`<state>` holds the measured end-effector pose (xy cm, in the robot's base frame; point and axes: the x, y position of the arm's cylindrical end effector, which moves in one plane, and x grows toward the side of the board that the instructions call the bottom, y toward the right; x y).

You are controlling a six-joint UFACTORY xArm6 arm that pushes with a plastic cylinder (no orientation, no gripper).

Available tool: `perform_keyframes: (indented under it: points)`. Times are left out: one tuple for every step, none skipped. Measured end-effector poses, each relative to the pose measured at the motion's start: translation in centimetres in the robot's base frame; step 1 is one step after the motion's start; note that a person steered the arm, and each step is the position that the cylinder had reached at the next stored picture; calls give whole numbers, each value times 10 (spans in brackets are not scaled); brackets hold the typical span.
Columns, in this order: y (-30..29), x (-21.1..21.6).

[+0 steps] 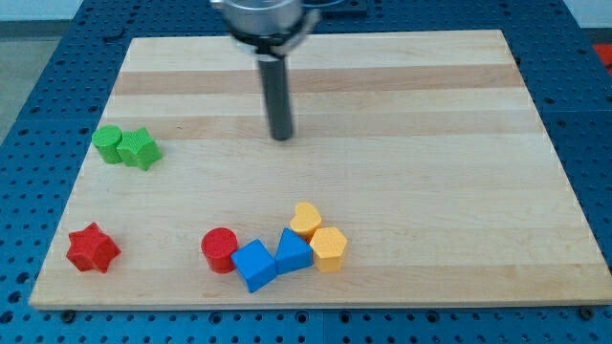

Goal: Move your arm to separate yellow heart and yellow hexagon

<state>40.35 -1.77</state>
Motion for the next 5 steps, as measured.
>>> perform_keyframes:
  points:
    - [72,19]
    - [110,33]
    - [124,35]
    - [130,35]
    - [135,35]
